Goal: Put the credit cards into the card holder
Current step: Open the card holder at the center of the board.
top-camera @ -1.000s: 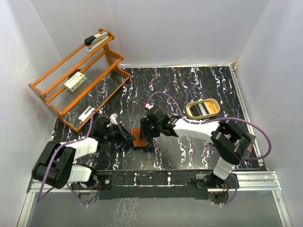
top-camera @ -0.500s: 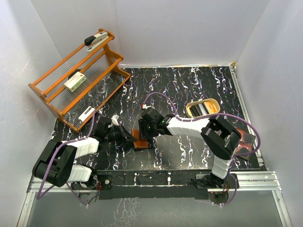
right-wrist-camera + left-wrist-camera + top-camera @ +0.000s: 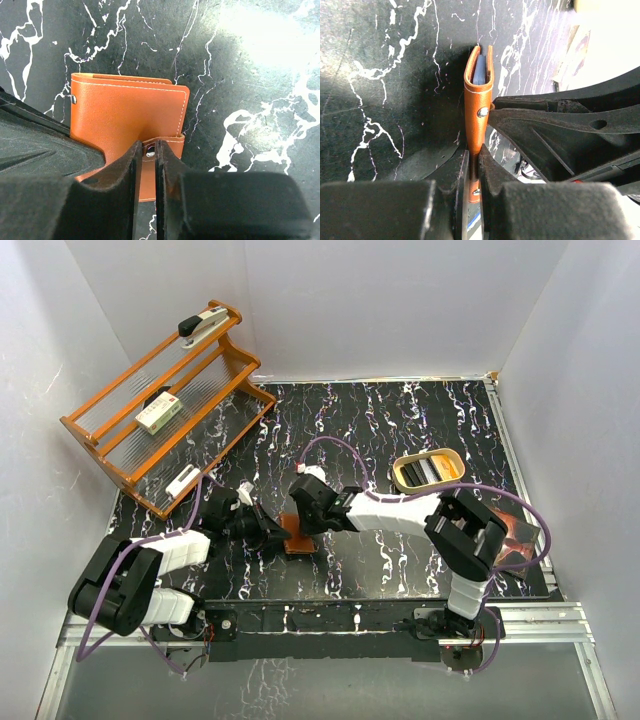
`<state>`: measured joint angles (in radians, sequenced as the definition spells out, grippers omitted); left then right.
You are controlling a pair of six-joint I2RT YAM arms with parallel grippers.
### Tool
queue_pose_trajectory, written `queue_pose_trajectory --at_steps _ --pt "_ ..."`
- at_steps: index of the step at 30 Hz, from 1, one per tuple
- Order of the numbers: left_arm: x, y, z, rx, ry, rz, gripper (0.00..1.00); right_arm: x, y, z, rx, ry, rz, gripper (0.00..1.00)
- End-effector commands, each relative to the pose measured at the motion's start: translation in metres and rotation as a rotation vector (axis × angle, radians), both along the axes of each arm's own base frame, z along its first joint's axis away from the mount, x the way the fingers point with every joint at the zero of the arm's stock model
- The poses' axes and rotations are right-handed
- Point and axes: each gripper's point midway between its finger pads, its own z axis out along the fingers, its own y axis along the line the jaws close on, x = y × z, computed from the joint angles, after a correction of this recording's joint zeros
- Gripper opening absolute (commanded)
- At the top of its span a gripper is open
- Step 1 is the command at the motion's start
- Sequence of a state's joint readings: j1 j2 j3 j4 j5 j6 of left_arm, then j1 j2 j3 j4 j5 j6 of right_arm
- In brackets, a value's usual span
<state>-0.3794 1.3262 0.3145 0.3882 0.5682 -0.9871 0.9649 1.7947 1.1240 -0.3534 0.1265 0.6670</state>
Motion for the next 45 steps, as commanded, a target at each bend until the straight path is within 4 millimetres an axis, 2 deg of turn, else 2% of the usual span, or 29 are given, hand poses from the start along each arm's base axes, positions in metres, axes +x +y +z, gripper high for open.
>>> queue_pose_trajectory --at_steps 1,10,13,17,21,29,34,37,45 --pt "0.002 -0.005 0.021 -0.036 -0.043 -0.03 0.0 0.011 -0.075 -0.016 -0.292 -0.055 -0.115 0.11" --pt "-0.002 -0.003 0.024 -0.038 -0.048 -0.035 0.0 0.012 -0.093 -0.01 -0.343 -0.087 -0.162 0.09" --pt "-0.001 -0.003 0.023 -0.025 -0.065 -0.043 0.0 0.008 -0.075 0.011 -0.226 -0.097 -0.121 0.14" --pt "0.003 -0.003 0.016 0.006 -0.07 -0.072 0.0 -0.008 -0.041 0.036 -0.001 -0.055 -0.029 0.27" --pt "0.002 -0.005 0.016 -0.001 -0.06 -0.085 0.0 -0.02 -0.023 0.054 0.153 -0.02 -0.012 0.37" --pt "-0.005 -0.006 0.026 -0.034 -0.079 -0.102 0.0 -0.03 0.0 0.04 0.231 0.06 0.037 0.42" --pt "-0.008 -0.01 0.029 -0.071 -0.083 -0.117 0.0 -0.015 -0.002 0.029 0.147 0.026 0.009 0.45" --pt "-0.007 -0.011 0.028 -0.072 -0.085 -0.128 0.0 0.002 -0.006 0.022 0.05 -0.007 -0.012 0.39" --pt "-0.008 -0.015 0.02 -0.086 -0.056 -0.149 0.0 0.023 -0.022 0.027 -0.053 -0.1 -0.062 0.0"
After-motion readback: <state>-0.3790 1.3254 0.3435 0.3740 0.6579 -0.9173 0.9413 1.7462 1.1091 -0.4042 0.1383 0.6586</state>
